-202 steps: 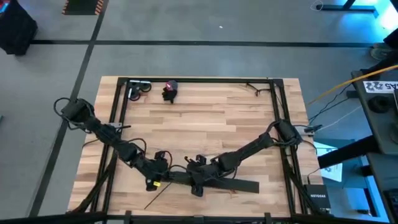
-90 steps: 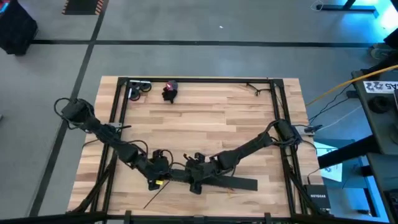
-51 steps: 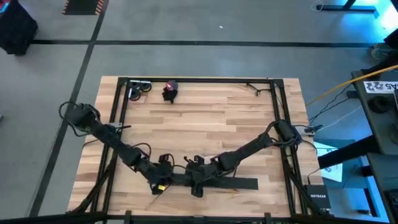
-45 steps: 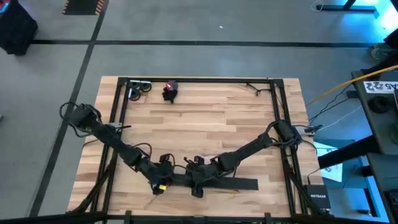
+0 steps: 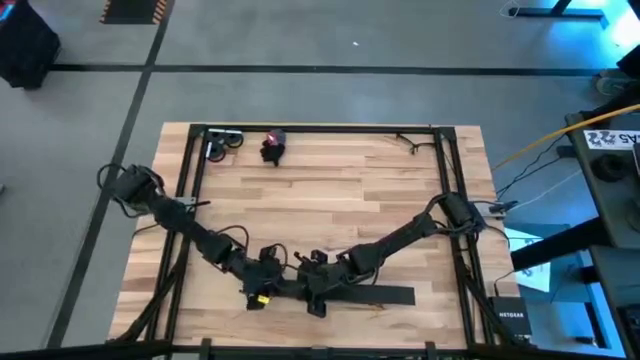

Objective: Ziptie cables
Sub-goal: Close the black cable duct

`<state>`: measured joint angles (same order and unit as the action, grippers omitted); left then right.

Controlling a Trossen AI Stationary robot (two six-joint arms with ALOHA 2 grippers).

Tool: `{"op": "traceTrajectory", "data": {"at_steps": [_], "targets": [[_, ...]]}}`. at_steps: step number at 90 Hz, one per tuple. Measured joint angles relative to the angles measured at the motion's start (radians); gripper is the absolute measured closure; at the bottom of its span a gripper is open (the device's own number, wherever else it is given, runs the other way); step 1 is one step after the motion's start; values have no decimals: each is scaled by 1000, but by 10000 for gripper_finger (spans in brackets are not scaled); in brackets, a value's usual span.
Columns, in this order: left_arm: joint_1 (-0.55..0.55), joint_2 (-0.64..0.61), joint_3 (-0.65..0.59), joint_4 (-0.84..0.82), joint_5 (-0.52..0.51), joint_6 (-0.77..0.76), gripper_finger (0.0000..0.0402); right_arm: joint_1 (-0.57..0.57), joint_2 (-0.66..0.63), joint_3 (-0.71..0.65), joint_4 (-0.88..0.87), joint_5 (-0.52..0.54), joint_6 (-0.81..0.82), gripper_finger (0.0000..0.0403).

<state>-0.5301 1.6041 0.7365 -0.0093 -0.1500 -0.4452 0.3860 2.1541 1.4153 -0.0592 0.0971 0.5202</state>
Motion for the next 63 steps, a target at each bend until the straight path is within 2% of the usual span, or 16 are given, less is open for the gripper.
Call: {"op": "traceTrajectory", "data": {"at_steps": [14, 31, 45, 63], "targets": [[0, -105, 61, -270, -1, -14, 162, 7, -1, 2, -27, 49, 12, 180], [-3, -207, 83, -408, 19, -3, 171, 6, 1, -1, -46, 45, 21, 180], [-5, -241, 82, -482, 15, -17, 175, 3, 1, -3, -45, 44, 21, 180], [-10, -220, 36, -404, 5, -16, 176, 4, 2, -4, -42, 46, 23, 180]]}}
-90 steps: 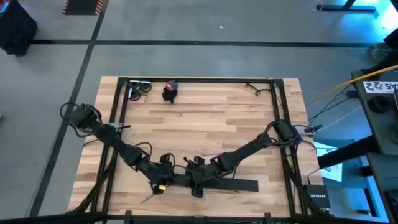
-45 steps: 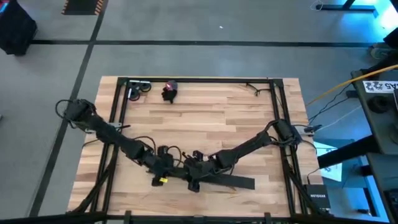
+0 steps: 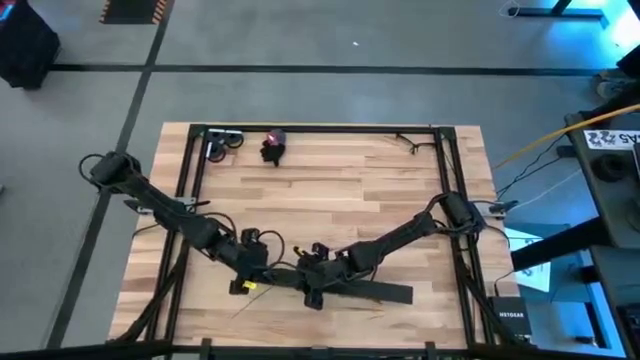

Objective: Ziptie cables
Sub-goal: Close the black cable duct

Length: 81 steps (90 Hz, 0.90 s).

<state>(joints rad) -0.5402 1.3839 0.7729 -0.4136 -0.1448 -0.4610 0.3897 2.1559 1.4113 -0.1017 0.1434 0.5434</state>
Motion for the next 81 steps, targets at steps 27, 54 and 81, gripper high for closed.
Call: {"op": "traceTrajectory", "data": {"at_steps": [27, 54, 81], "targets": [[-20, 63, -85, 161, -5, -17, 176, 1, 0, -2, 3, 5, 0, 180], [-15, 40, -97, 176, 68, 6, 176, 3, 0, -2, 6, 1, -2, 180], [-35, 9, -60, 138, 72, -56, 176, 3, 0, -2, 7, 4, 8, 180]]}}
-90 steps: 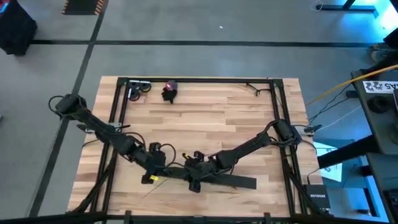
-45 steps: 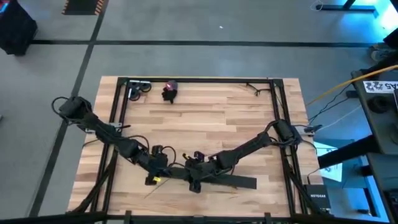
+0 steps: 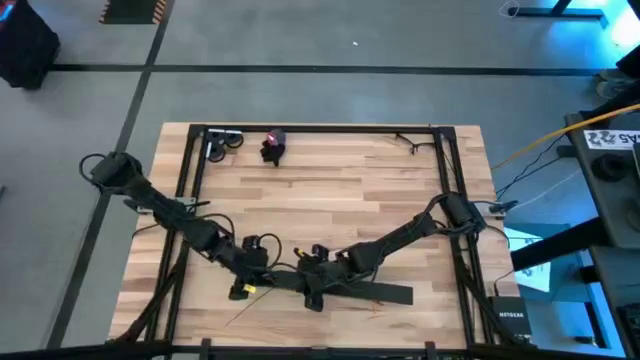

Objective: Ziptie cables
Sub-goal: Close the black cable duct

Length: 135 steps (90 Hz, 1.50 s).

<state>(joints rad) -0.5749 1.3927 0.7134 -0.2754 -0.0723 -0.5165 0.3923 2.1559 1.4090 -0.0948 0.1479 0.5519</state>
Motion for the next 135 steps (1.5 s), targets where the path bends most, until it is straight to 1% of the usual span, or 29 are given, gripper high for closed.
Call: {"op": "traceTrajectory", "data": {"at_steps": [8, 20, 27, 35, 47, 65, 85, 95, 106, 112, 124, 135], "targets": [[-32, 23, 0, -6, -32, 1, 176, 0, 0, 0, 0, 2, 3, 180], [-79, 66, 0, -8, -162, 6, 176, 0, 0, -1, -1, 33, 11, 180], [-90, 82, 0, -12, -215, 25, 176, 0, 0, -1, -2, 38, 19, 180], [-90, 82, 5, -29, -241, 24, 176, -1, 0, -1, -3, 43, 24, 180], [-90, 82, 50, -94, -272, 29, 176, -1, 0, -1, -3, 43, 28, 180], [-90, 81, 58, -107, -342, 87, 176, -1, 0, -1, -3, 43, 32, 180], [-79, 89, 43, -76, -355, 124, 176, -1, 0, -1, -4, 43, 31, 180], [-59, 89, 32, -59, -352, 90, 176, -1, 0, -1, -4, 45, 31, 180], [-21, 89, 32, -56, -302, 53, 174, -1, -1, -2, -6, 45, 31, 180], [-2, 89, 32, -56, -274, 53, 168, -1, -1, -2, -5, 46, 31, 180], [23, 89, 32, -56, -263, 86, 145, -1, -1, -2, -5, 46, 30, 180], [34, 89, 31, -55, -225, 105, 131, -1, -1, -2, -5, 46, 30, 180]]}}
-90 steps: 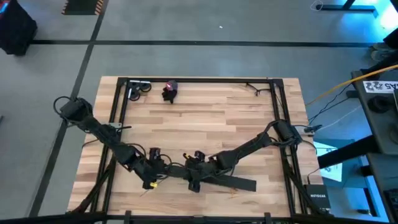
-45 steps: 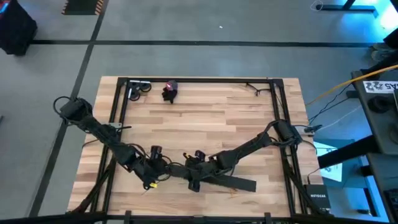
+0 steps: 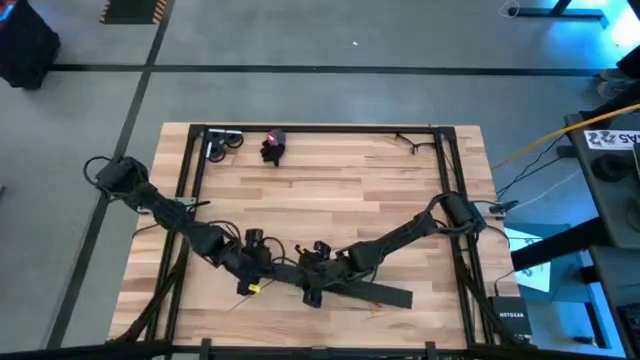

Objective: Ziptie cables
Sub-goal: Close the black cable duct

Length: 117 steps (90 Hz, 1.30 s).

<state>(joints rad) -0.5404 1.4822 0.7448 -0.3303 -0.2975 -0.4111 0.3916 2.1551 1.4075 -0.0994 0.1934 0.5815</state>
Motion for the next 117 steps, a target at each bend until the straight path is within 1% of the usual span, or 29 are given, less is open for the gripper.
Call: {"op": "traceTrajectory", "data": {"at_steps": [9, 24, 35, 58, 71, 84, 98, 117], "targets": [[-7, 1, 0, 3, 28, 18, 131, 0, 0, 0, 1, 1, -1, 180], [-32, 29, -4, -2, 31, 17, 148, 0, 0, 1, 6, -2, -7, 180], [-41, 60, -5, 16, 38, -11, 157, 0, 1, 1, 7, -4, -9, 180], [-47, 64, -76, 157, 52, -60, 159, -1, 0, 0, 13, -9, -17, 180], [-59, 64, -131, 283, 69, -93, 160, -3, 2, -3, 54, -14, -45, 180], [-55, 67, -162, 396, 77, -108, 160, -22, 10, -3, 100, -46, -68, 180], [-32, 68, -167, 438, 92, -92, 161, -42, 38, 8, 172, -88, -88, 180], [-24, 76, -168, 481, 87, -56, 161, -51, 53, 37, 169, -69, -113, 180]]}}
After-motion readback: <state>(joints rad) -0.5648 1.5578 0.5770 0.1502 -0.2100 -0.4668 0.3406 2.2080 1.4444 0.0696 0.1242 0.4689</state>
